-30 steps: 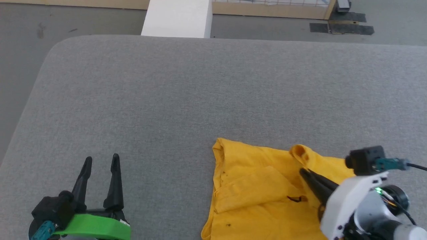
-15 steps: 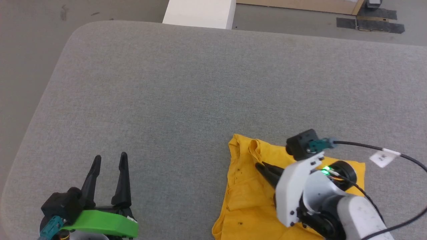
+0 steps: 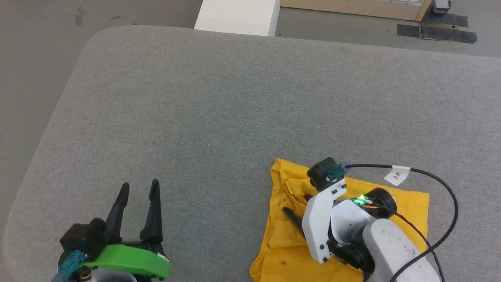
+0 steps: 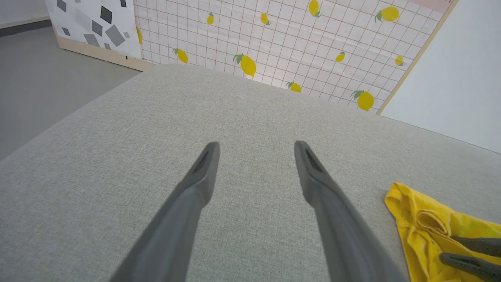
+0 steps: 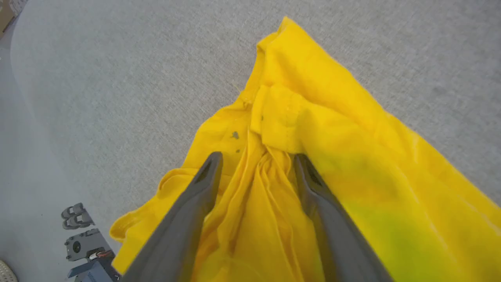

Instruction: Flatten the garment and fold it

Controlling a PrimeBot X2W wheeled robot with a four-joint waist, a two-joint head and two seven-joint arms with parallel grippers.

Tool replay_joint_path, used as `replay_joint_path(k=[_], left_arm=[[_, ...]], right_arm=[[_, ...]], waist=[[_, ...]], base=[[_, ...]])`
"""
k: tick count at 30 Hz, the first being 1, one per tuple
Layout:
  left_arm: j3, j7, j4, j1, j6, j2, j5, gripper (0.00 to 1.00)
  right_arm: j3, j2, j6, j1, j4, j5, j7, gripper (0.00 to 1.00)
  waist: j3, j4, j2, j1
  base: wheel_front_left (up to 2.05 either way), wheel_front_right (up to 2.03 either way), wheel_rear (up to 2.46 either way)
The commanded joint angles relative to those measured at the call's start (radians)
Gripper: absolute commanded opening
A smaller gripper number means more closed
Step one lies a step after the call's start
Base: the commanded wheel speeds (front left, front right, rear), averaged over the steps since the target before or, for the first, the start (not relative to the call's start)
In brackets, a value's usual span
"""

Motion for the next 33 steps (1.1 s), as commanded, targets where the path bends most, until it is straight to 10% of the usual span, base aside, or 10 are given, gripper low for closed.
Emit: replay_joint_path(k=[1, 19, 33], left_arm=[[-0.001, -0.006, 0.005, -0.023, -0.006, -0.002, -0.008, 1.0], [0.014, -0.001, -0.043, -0.001, 0.014, 0.031, 0.007, 1.0], [0.024, 0.005, -0.103, 0.013, 0.024, 0.057, 0.046, 1.0]], right_arm=[[-0.005, 0.002, -0.002, -0.019, 0.001, 0.027, -0.031, 1.0], [-0.483, 0.002, -0.002, 0.327, -0.494, 0.034, -0.162, 1.0], [-0.486, 0.002, -0.002, 0.43, -0.275, 0.121, -0.243, 1.0]], waist=[[-0.002, -0.003, 0.0, 0.0], [0.004, -0.097, 0.0, 0.0], [-0.001, -0.104, 0.0, 0.0]], base=[[0.0, 0.0, 0.0], [0.0, 0.0, 0.0], [0.0, 0.0, 0.0]])
